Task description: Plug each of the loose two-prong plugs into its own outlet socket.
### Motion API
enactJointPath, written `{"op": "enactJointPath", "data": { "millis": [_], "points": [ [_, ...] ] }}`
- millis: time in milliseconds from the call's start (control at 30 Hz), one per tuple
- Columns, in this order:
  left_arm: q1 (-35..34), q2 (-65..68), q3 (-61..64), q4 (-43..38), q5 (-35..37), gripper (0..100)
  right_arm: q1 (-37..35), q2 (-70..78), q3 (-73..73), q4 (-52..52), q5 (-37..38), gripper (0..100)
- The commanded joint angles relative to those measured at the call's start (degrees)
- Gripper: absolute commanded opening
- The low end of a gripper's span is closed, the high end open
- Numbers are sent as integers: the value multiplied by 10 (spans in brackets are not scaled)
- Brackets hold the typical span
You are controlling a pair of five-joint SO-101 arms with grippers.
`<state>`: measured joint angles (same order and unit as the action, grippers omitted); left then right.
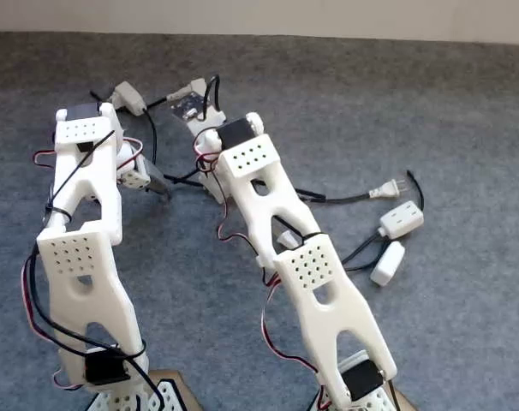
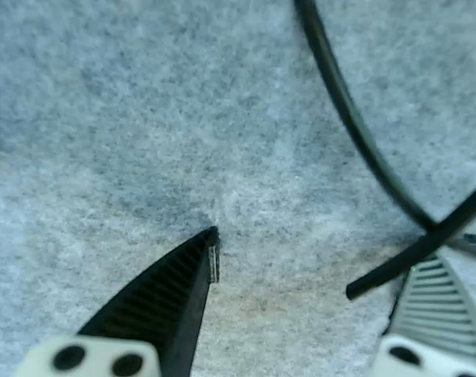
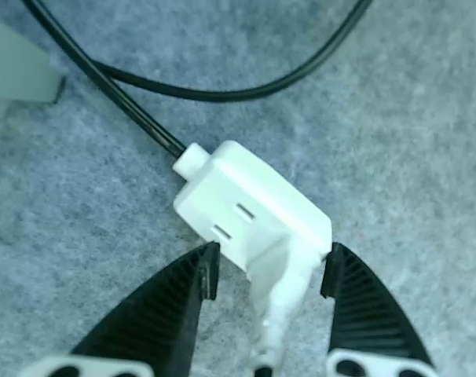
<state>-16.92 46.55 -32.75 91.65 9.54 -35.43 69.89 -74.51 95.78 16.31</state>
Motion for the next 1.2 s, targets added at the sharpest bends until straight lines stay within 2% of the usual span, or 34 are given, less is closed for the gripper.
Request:
{"op": "enactJointPath", "data": {
  "millis": [0,200,467,567,667,767,1167],
  "points": [
    [7,-6,-17,-2,1,362,-24,17,-3,2,11,199],
    [7,-6,-17,-2,1,362,-17,12,-13,-49,11,199],
    [7,-7,-18,-11,2,362,4,9,-131,-134,11,199],
    [7,-7,-18,-12,2,361,14,8,-216,-110,11,199],
    [6,-7,-18,-12,2,361,12,-1,-289,-33,14,199],
    [6,-8,-18,-12,2,361,2,-22,-259,52,14,199],
    [0,-8,-18,-13,2,361,0,-21,-18,26,14,199]
  ]
}}
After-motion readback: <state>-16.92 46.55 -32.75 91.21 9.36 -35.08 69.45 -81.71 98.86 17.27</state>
